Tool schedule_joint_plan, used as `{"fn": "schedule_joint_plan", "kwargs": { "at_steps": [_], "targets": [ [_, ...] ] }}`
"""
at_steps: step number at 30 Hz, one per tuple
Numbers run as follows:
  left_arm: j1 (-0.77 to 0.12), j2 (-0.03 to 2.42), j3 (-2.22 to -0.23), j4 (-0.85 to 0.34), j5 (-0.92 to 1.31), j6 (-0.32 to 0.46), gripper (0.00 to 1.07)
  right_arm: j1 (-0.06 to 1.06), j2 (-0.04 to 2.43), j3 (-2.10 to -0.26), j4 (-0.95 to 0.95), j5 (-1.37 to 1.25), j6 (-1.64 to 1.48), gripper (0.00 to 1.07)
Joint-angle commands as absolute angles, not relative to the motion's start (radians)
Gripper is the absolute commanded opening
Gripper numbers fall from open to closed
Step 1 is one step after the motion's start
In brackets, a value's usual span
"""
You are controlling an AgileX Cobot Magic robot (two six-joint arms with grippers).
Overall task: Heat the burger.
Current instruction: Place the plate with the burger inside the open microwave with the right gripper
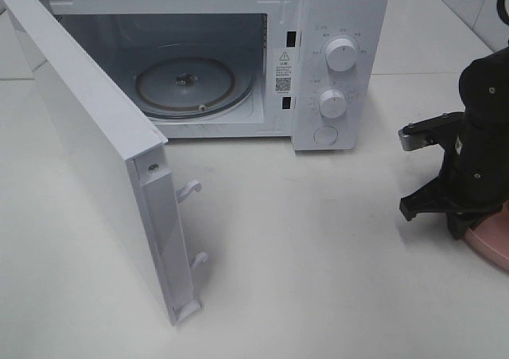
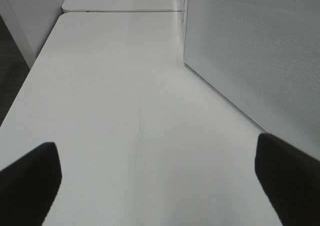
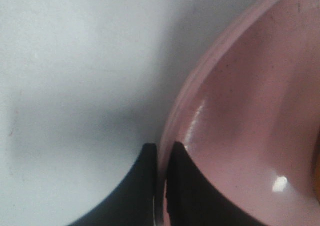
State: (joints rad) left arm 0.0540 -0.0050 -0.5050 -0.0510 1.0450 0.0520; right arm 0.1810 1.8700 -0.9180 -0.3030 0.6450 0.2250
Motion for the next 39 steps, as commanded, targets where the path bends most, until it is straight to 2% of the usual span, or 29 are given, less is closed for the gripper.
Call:
{"fn": "schedule_joint_plan", "kwargs": {
  "at_steps": [1,25,39],
  "targets": [
    [0.050,-0.026,-0.502,-0.054,1.036,0.049,0.98,0.215,1.862,-0.910,-0.339,0.693,0.299,0.00],
    [0.050,-0.026,-0.502,-0.054,1.036,0.049,0.98,0.414,1.862,-0.910,-0.608,0.911,0.538,0.00],
    [0.050,-0.026,-0.502,-0.054,1.036,0.049,0.98,0.431,1.790,-0.909,-0.629,0.976,0.544,0.00]
  ]
}}
